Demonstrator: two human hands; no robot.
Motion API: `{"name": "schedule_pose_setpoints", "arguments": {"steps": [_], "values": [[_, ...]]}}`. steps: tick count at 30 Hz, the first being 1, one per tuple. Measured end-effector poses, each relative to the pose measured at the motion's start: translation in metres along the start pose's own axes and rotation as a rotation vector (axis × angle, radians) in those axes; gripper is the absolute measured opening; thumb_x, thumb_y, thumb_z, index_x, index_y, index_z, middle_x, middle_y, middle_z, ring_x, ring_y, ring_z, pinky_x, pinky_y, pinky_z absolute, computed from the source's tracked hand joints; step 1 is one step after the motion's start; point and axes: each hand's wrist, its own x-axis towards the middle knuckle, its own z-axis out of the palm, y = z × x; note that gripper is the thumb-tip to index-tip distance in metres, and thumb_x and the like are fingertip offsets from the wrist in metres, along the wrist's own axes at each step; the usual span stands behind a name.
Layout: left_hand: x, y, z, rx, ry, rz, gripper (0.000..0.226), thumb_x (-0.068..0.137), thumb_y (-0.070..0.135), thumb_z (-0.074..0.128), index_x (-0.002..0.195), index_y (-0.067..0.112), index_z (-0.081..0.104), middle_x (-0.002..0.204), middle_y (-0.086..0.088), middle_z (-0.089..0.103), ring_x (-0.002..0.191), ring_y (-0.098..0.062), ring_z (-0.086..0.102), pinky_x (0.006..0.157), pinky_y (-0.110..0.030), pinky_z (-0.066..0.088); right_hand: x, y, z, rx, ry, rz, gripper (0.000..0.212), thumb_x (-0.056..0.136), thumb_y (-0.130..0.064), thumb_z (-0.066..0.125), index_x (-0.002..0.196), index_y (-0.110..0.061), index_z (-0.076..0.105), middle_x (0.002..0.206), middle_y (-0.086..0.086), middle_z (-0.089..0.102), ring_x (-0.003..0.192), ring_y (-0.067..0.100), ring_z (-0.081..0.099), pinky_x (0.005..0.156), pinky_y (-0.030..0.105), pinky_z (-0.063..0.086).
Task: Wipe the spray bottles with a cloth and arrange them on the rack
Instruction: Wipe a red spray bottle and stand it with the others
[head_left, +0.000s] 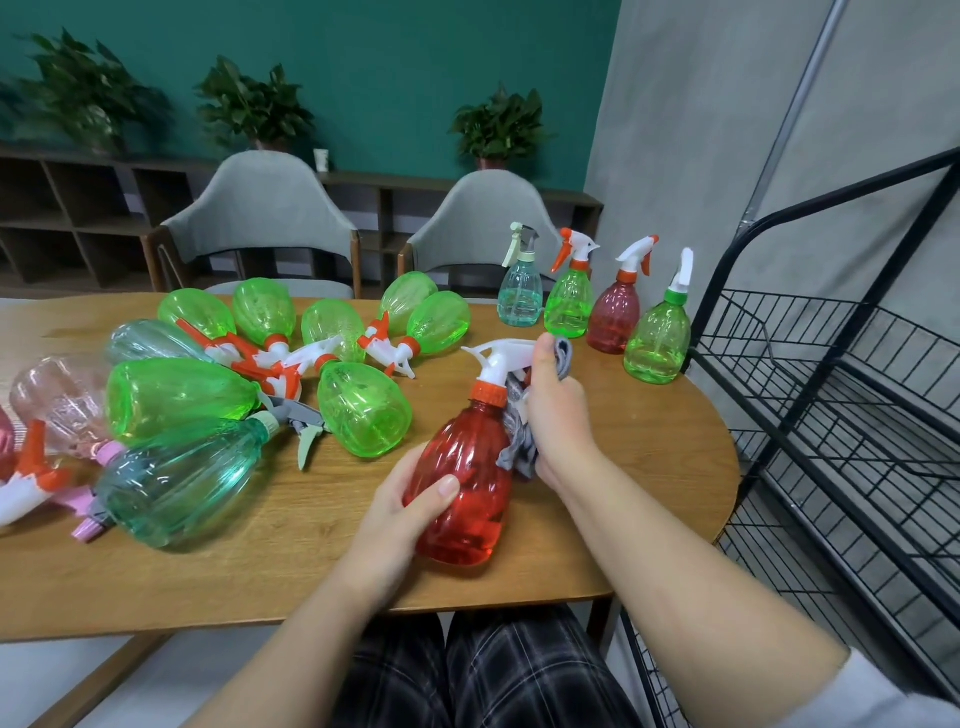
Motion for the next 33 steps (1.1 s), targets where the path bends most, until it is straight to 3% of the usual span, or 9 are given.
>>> {"name": "schedule_pose_setpoints", "arguments": {"steps": [4, 9, 12, 15, 19, 24, 28, 31, 33], "values": [[0.001, 0.003, 0.002, -0.058, 0.039, -0.003, 0.093, 0.046, 0.064, 0.087, 0.124, 0.020, 0.060, 0.118, -0.012, 0.070, 0.108, -0.028, 0.066, 0.091, -0.040, 0.052, -0.017, 0.028, -0.003, -0.072, -0.106, 0.074, 0.087, 0.070, -0.084, 0.041, 0.099, -0.005, 0.063, 0.088, 0.010, 0.071, 0.083, 0.028, 0.069, 0.081, 0.046, 0.056], [0.003, 0.002, 0.004, -0.069, 0.086, 0.004, 0.095, 0.044, 0.062, 0.088, 0.125, 0.024, 0.057, 0.119, -0.007, 0.069, 0.108, -0.023, 0.067, 0.088, -0.035, 0.054, -0.038, 0.043, -0.004, -0.183, -0.130, -0.064, 0.062, 0.094, -0.058, 0.041, 0.091, 0.000, 0.063, 0.081, 0.014, 0.068, 0.075, 0.026, 0.066, 0.074, 0.040, 0.053], [0.003, -0.001, 0.002, -0.004, 0.094, 0.032, 0.078, 0.058, 0.052, 0.079, 0.127, 0.027, 0.053, 0.120, -0.001, 0.069, 0.111, -0.020, 0.065, 0.094, -0.039, 0.052, -0.043, 0.036, 0.002, -0.240, -0.171, -0.229, 0.050, 0.094, -0.050, 0.047, 0.090, -0.004, 0.064, 0.079, 0.008, 0.064, 0.075, 0.021, 0.062, 0.076, 0.041, 0.051], [0.002, -0.001, 0.002, 0.063, 0.073, 0.060, 0.083, 0.054, 0.058, 0.083, 0.126, 0.032, 0.051, 0.117, 0.009, 0.069, 0.112, -0.009, 0.064, 0.087, -0.024, 0.051, -0.042, 0.026, 0.007, -0.261, -0.179, -0.293, 0.054, 0.080, -0.061, 0.055, 0.084, -0.008, 0.065, 0.084, 0.007, 0.070, 0.079, 0.019, 0.066, 0.080, 0.044, 0.053], [0.000, -0.001, 0.005, 0.135, 0.045, 0.131, 0.077, 0.058, 0.043, 0.078, 0.127, 0.028, 0.047, 0.123, 0.007, 0.063, 0.110, 0.004, 0.060, 0.086, -0.010, 0.046, -0.043, 0.008, 0.008, -0.365, -0.193, -0.412, 0.041, 0.084, -0.046, 0.065, 0.067, -0.010, 0.056, 0.068, 0.002, 0.064, 0.069, 0.016, 0.062, 0.071, 0.035, 0.051], [0.002, -0.003, 0.005, 0.135, 0.032, 0.167, 0.088, 0.052, 0.035, 0.082, 0.131, 0.024, 0.044, 0.128, 0.004, 0.060, 0.109, 0.003, 0.062, 0.086, -0.012, 0.048, -0.034, 0.005, 0.016, -0.441, -0.117, -0.438, 0.046, 0.080, -0.050, 0.064, 0.057, -0.018, 0.041, 0.061, -0.002, 0.050, 0.061, 0.018, 0.052, 0.064, 0.036, 0.045], [0.004, -0.005, 0.006, 0.117, 0.005, 0.175, 0.086, 0.055, 0.030, 0.083, 0.132, 0.027, 0.045, 0.132, 0.003, 0.060, 0.117, -0.001, 0.059, 0.092, -0.015, 0.047, -0.035, 0.013, 0.022, -0.356, -0.048, -0.408, 0.046, 0.065, -0.063, 0.051, 0.069, -0.018, 0.055, 0.075, 0.000, 0.064, 0.077, 0.023, 0.064, 0.076, 0.044, 0.052], [0.004, -0.005, 0.004, 0.148, -0.002, 0.159, 0.093, 0.056, 0.037, 0.083, 0.138, 0.039, 0.039, 0.142, 0.011, 0.051, 0.126, 0.002, 0.051, 0.099, -0.016, 0.044, -0.035, 0.016, 0.022, -0.257, -0.058, -0.368, 0.043, 0.066, -0.060, 0.055, 0.079, -0.019, 0.060, 0.079, -0.003, 0.067, 0.081, 0.020, 0.066, 0.081, 0.046, 0.052], [0.003, -0.003, 0.003, 0.128, 0.022, 0.136, 0.097, 0.054, 0.048, 0.086, 0.136, 0.053, 0.035, 0.149, 0.014, 0.041, 0.132, 0.001, 0.045, 0.106, -0.025, 0.043, -0.035, 0.018, 0.019, -0.227, -0.061, -0.359, 0.038, 0.071, -0.055, 0.059, 0.083, -0.020, 0.063, 0.081, -0.004, 0.069, 0.083, 0.018, 0.066, 0.084, 0.046, 0.052]]}}
